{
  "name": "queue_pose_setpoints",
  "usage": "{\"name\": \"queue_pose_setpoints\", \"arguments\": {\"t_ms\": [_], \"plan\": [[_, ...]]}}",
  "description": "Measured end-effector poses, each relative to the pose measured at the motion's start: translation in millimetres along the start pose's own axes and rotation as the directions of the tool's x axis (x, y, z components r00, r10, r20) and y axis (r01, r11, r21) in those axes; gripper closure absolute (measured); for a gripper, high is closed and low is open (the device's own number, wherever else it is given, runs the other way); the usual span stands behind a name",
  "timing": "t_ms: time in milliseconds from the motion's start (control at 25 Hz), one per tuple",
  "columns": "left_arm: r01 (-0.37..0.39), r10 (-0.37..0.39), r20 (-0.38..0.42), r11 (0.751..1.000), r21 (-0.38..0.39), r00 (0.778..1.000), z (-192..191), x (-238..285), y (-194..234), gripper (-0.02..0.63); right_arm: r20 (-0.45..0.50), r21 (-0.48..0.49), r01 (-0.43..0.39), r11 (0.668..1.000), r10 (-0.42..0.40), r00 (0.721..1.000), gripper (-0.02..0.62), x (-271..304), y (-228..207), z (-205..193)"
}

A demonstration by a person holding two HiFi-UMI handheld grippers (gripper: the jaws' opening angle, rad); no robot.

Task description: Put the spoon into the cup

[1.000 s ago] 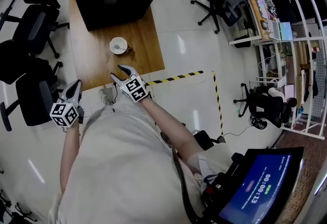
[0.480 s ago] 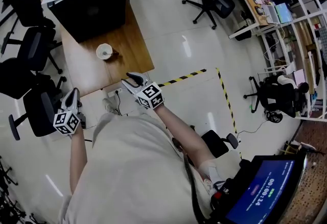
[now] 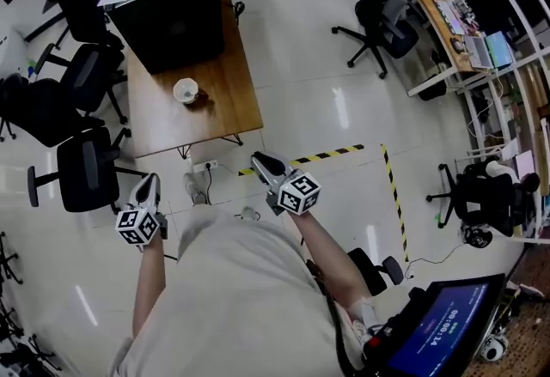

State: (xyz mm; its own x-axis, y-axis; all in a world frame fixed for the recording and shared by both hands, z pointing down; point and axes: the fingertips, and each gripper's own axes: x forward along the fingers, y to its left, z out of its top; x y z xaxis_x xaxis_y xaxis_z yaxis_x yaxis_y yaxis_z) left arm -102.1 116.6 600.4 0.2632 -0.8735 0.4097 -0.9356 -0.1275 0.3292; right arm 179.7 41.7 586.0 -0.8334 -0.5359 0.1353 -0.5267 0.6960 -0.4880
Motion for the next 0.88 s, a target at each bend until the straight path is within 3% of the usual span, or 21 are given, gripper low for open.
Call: {"name": "queue_pose_setpoints", "arguments": {"t_ms": [160,440,600,720,880], "plan": [[-0.036,0.035,-0.015,0.999,-0.021,0.999,-29,-27,-26,0.604,-0.013,0.06,-0.029,0.998,0.03,0.999,0.58,-32,-2,2],[-0.105,0.104,-0.034,0.993,-0.051,0.994,-55,-67,-42,0.604,0.032,0.014,-0.103,0.995,0.103,0.994,0.592,-65,27,23],[-0.135,0.134,-0.016,0.989,-0.058,0.991,-52,-77,-45,0.604,0.07,0.032,-0.15,0.988,0.148,0.987,0.592,-76,38,31],[-0.143,0.144,0.012,0.988,-0.056,0.99,-41,-76,-46,0.604,0.078,0.049,-0.133,0.99,0.129,0.989,0.592,-81,37,33],[-0.084,0.086,0.039,0.995,-0.054,0.996,-25,-66,-51,0.604,0.074,0.059,-0.108,0.992,0.104,0.992,0.592,-85,38,37]]}}
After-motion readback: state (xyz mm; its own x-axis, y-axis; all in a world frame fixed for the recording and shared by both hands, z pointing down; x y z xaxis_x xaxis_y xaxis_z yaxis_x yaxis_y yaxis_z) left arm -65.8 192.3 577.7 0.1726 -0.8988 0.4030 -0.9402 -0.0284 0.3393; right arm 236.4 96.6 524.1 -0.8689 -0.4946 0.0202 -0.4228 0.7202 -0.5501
